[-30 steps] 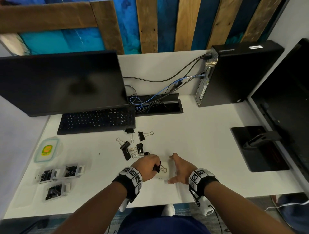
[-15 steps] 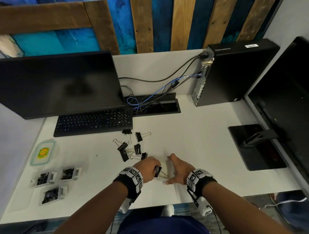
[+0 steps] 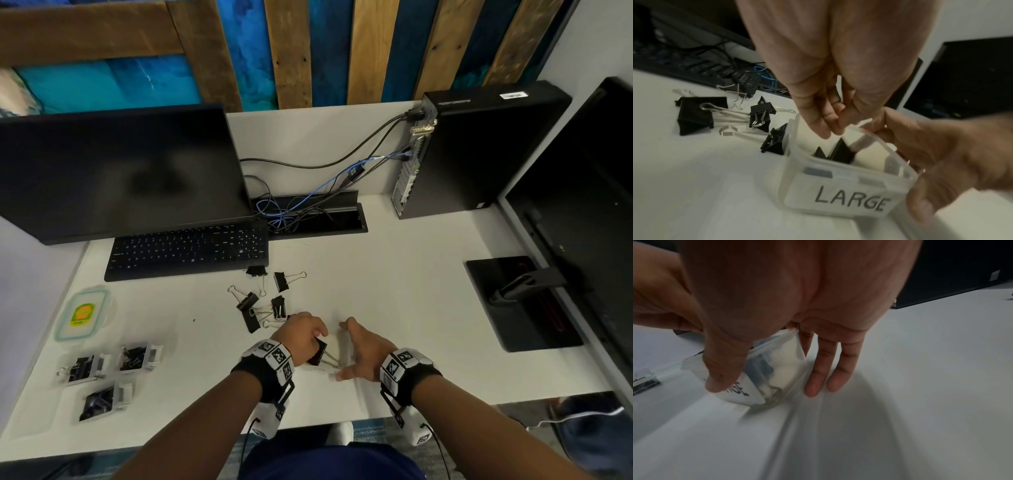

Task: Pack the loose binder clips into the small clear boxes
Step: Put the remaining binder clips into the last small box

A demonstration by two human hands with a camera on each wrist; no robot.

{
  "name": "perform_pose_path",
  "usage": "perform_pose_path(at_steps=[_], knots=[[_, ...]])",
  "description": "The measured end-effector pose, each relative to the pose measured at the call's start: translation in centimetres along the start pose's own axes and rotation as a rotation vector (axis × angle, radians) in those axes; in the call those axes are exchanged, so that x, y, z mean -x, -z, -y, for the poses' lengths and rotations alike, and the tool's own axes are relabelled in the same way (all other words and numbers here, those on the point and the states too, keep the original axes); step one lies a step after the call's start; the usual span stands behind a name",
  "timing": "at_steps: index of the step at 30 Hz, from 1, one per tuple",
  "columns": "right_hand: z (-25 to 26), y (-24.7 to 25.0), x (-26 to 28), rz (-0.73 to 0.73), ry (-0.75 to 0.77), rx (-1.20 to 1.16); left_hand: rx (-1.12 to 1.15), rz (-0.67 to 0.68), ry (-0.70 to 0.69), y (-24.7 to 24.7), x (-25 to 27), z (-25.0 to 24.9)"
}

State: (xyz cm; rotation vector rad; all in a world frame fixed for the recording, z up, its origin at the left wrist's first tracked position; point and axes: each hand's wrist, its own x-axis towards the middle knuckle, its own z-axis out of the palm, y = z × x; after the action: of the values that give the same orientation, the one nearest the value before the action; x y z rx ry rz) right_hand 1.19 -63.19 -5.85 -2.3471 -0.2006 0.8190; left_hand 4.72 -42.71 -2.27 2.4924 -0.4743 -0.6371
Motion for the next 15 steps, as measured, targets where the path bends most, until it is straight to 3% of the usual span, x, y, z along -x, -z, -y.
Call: perform_pose_path(at_steps=[4, 9, 15], knots=[[0.1, 0.0, 0.1, 0.005, -0.003, -0.015, -0.248, 0.171, -0.048, -0.5, 0.1, -0.2], [0.1, 0.0, 0.1, 0.001, 0.004, -0.008, -0.494, 0.253, -0.04, -1.3, 0.1, -1.1], [0.2, -0.2, 0.2, -0.001, 0.005, -0.009, -0.652, 0.206, -0.071, -1.3, 0.4, -1.3]])
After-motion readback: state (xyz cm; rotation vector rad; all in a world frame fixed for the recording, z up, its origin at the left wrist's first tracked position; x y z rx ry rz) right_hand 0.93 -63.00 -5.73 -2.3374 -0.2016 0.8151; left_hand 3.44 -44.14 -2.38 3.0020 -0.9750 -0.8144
